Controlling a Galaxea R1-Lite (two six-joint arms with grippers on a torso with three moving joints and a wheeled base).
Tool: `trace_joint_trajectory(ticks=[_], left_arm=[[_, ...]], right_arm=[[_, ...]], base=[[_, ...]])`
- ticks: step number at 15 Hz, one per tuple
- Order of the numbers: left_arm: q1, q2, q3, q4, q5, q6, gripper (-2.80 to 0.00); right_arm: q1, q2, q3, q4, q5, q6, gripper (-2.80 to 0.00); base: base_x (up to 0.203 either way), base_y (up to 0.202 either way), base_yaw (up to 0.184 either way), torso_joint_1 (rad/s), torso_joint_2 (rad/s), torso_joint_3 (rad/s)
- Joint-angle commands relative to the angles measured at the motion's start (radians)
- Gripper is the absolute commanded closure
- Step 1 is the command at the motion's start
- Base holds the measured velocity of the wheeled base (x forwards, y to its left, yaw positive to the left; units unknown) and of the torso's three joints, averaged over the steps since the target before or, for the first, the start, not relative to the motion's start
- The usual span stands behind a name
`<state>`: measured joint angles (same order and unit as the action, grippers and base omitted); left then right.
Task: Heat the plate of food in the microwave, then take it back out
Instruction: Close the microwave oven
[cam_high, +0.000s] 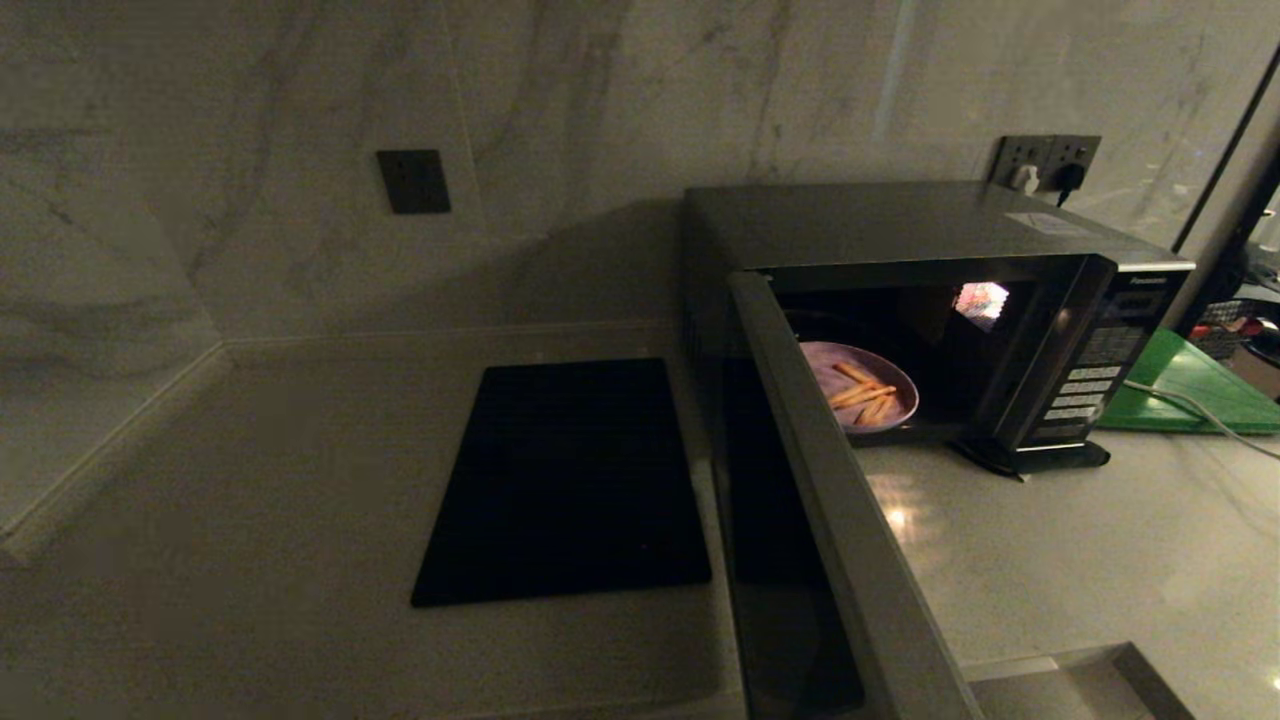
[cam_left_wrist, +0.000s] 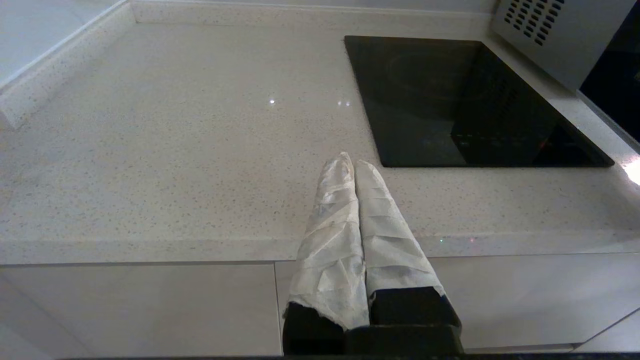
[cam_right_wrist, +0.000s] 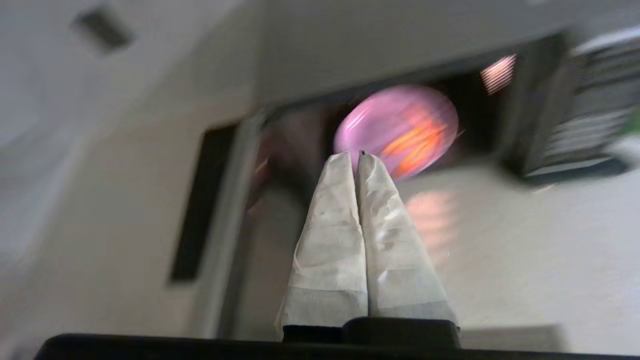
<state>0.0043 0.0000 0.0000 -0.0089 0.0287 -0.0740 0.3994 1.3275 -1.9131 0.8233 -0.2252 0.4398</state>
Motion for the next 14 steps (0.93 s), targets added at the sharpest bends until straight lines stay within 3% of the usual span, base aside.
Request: trace_joint_trajectory(ticks=[1,10,14], left_arm=[[0.0,0.002,0.0,0.0,0.0,-0.001,0.0],[0.0,0.002,0.0,0.0,0.0,-0.001,0.0],[0.0,0.002,0.0,0.0,0.0,-0.001,0.0]], right_arm=[[0.109,0.039,-0.014,0.033,0.002,0.042,0.0],[0.558,0.164,-0.066,0.071,0.005,0.143,0.0],[0.675,0.251,-0.064,0.093,0.009,0.195,0.0]], base=[[0.0,0.0,0.0,0.0,0.0,0.0],[0.0,0.0,0.0,0.0,0.0,0.0],[0.0,0.0,0.0,0.0,0.0,0.0]])
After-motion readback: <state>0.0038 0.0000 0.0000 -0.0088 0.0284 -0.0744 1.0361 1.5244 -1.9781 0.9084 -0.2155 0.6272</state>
